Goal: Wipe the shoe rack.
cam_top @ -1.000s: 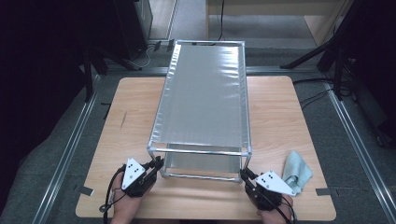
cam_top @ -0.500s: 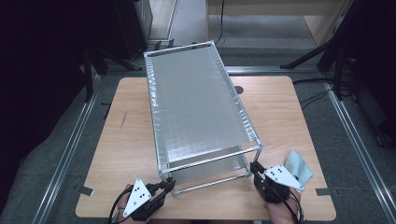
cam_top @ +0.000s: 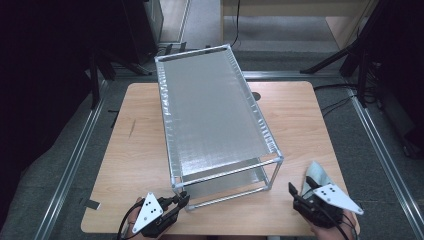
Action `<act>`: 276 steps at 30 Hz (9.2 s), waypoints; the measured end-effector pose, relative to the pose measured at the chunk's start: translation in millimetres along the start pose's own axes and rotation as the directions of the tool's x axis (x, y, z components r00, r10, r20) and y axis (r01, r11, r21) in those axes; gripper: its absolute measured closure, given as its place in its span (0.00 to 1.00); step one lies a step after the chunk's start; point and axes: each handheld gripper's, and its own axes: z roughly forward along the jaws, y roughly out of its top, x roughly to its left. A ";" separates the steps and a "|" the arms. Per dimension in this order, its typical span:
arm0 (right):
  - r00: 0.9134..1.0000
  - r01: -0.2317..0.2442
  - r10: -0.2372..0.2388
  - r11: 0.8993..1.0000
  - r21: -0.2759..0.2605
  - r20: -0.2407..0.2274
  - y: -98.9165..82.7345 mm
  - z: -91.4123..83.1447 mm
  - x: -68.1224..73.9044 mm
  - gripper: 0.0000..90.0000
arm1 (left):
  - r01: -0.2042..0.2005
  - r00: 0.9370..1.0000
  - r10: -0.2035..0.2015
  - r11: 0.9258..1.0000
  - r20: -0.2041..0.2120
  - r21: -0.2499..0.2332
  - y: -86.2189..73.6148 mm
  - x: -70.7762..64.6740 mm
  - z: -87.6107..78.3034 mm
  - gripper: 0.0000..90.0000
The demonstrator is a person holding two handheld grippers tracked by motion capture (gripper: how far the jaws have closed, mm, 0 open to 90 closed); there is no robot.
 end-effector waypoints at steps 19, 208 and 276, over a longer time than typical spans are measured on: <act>0.967 -0.090 0.032 0.970 0.224 0.252 -33.0 54.5 -18.2 0.83 | 0.026 1.000 -0.026 1.000 -0.001 -0.010 -0.9 -0.3 1.1 0.88; 0.994 0.112 -0.104 0.950 0.292 -0.044 -28.3 33.0 59.5 0.94 | 0.026 0.998 -0.025 0.999 0.053 -0.018 4.1 -15.7 23.2 0.89; 0.988 0.039 -0.065 0.983 -0.181 -0.140 102.0 7.6 101.1 0.95 | 0.001 0.993 0.001 1.000 0.121 -0.013 9.7 -30.8 40.2 0.90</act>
